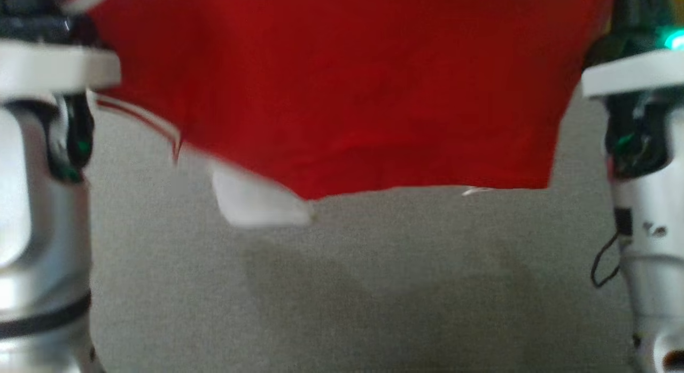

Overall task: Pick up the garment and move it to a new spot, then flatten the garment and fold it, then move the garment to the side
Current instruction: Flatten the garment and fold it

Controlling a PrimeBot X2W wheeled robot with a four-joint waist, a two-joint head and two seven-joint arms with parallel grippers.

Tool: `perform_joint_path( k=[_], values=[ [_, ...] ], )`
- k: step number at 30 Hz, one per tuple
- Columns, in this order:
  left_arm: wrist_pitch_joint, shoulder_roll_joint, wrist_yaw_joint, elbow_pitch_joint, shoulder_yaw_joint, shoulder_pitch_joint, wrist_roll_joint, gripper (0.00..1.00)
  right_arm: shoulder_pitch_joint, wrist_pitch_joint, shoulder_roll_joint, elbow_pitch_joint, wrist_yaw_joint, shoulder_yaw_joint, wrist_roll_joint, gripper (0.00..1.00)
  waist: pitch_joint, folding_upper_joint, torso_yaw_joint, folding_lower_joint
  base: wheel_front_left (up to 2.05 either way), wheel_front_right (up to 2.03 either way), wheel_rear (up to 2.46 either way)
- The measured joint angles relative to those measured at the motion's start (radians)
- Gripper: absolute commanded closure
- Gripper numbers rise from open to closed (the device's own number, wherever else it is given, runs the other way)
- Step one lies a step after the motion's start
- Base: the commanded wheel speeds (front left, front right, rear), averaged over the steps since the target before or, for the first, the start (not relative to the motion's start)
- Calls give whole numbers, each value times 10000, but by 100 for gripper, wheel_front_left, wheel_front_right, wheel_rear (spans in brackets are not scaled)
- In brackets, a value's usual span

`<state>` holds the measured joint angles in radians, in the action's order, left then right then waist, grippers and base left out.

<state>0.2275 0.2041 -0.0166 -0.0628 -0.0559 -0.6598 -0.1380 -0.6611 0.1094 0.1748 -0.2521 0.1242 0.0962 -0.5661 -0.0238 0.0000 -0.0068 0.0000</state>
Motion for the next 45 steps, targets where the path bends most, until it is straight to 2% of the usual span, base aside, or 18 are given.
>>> perform_joint_path(
  k=[3, 6, 9, 13, 16, 21, 25, 28, 31, 35, 37, 42, 45],
  values=[
    [-711, 102, 4, -529, -199, -877, 209, 100, -563, -606, 224, 105, 0, 81, 157, 100, 371, 0, 35, 0, 0, 0, 0],
    [-1037, 31, 75, -1524, -533, -1614, 343, 100, -1242, -886, 272, -443, 0, 311, 426, 100, 915, 0, 45, 0, 0, 0, 0],
    [-817, -230, -65, -2876, -554, -2321, 303, 100, -2192, -771, 276, -1542, 0, 640, 863, 100, 1535, 0, 39, 1, 0, 0, 0],
    [27, -330, -510, -4228, -520, -3604, 523, 100, -3842, 236, 290, -3381, 0, 472, 1486, 100, 2338, 0, 9, 3, 0, 0, 0],
    [247, -616, -755, -4443, -401, -4630, 594, 100, -5156, 1137, 389, -4483, 0, -119, 1985, 100, 2757, -1, 25, 6, 0, 0, 0],
    [334, -779, -1068, -2999, -52, -4735, 677, 100, -6456, 1476, 593, -5532, 2, -675, 2617, 100, 3143, -1, 119, 4, 0, 0, 0],
    [332, -1016, -972, -3576, -38, -3247, 602, 100, -5741, 1473, 535, -6598, 2, -502, 2669, 100, 3221, -1, 150, 3, 0, 0, 0],
    [293, -1538, -982, -4071, -21, -1676, 305, 100, -4554, 1469, 437, -7170, 2, -290, 2447, 100, 3216, -1, 164, 2, 0, 0, 0],
    [291, -1774, -976, -4454, -65, -9, -42, 100, -3188, 1467, 234, -7386, 2, 79, 1964, 100, 3043, 0, 144, 1, 0, 0, 0],
    [291, -1766, -972, -4928, -380, 2062, -339, 100, -1520, 1459, 40, -7566, 2, 811, 1356, 100, 2704, 0, 65, 0, 0, 0, 0],
    [290, -1772, -1045, -4922, -648, 2816, -892, 100, -816, 1457, 4, -7614, 2, 1062, 999, 100, 2546, 0, 6, 0, 0, 0, 0],
    [290, -1760, -1225, -4792, -1544, 3868, -1356, 100, 628, 1457, -6, -7490, 2, 1676, 247, 100, 1985, 0, -53, 0, 0, 0, 0],
    [291, -1749, -1333, -4700, -1718, 4325, -1452, 100, 1216, 1457, -17, -7409, 2, 1904, 27, 100, 1693, 0, -58, 0, 0, 0, 0]
  ],
)
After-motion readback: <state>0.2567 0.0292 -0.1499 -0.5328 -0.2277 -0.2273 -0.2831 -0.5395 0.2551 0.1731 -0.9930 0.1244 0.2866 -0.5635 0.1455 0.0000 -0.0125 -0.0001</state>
